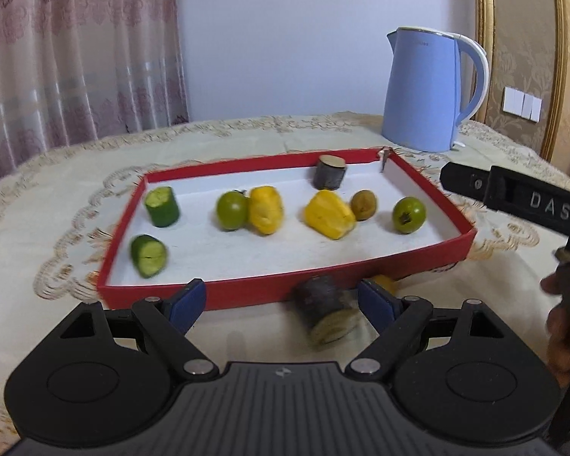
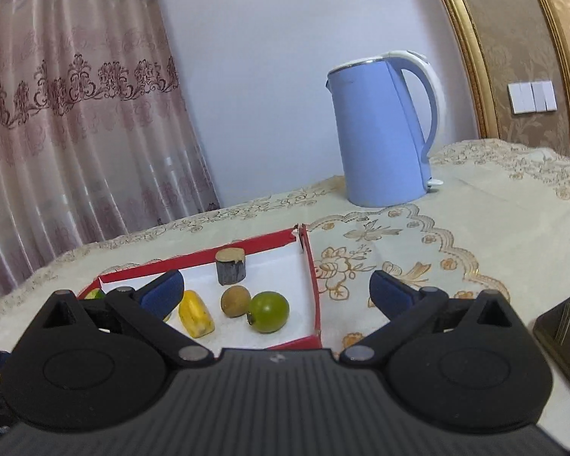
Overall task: Organize fruits
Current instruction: 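Move the left gripper to a second eggplant chunk and close on it, then carry the eggplant chunk toward the box with the left gripper while the right gripper grasps a brown longan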
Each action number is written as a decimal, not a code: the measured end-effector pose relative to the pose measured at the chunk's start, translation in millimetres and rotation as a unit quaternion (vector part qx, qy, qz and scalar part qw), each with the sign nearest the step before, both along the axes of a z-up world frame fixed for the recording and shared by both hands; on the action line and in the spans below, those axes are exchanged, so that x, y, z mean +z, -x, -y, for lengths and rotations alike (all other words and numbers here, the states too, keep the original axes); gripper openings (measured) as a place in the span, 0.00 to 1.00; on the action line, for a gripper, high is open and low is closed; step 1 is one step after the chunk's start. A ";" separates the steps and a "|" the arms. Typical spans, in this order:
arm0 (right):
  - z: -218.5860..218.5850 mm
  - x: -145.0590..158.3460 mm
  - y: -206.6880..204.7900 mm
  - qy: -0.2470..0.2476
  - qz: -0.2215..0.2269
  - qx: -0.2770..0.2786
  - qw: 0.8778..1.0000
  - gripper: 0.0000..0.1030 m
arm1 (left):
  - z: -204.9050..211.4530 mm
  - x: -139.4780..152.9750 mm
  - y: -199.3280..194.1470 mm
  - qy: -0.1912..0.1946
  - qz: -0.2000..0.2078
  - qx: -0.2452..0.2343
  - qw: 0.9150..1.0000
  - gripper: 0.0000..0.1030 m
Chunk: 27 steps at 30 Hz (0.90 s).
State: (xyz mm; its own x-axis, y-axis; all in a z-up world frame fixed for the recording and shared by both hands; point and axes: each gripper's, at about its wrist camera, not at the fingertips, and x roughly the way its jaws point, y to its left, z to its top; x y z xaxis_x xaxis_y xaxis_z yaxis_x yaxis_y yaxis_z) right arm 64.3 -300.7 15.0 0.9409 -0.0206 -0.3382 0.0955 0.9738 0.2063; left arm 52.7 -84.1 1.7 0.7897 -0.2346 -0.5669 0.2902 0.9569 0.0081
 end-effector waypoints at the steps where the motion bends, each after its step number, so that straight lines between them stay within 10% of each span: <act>1: 1.8 -1.3 1.1 -0.004 0.001 -0.002 1.000 1.00 | 2.9 -1.2 -3.0 0.002 -0.006 0.002 1.000 0.85; 6: 12.2 -5.1 3.2 -0.036 0.006 -0.003 0.999 1.00 | 13.1 -12.4 -17.3 -0.011 -0.051 0.049 0.997 0.84; 14: 7.7 -5.6 2.5 -0.028 0.004 0.012 1.000 1.00 | 19.3 -17.5 -21.1 -0.003 -0.062 0.065 0.996 0.33; 27: 5.2 -2.7 8.9 -0.040 0.022 0.070 0.996 1.00 | -35.9 -6.3 9.9 -0.012 -0.002 0.084 0.996 0.32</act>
State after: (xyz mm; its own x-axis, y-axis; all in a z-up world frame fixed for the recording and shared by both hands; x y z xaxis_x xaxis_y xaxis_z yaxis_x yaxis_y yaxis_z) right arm 55.4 -305.9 12.3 0.9465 0.1378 -0.2917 -0.0517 0.9573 0.2844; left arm 42.7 -48.2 -4.7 0.8142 -0.0857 -0.5742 0.1267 0.9914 0.0316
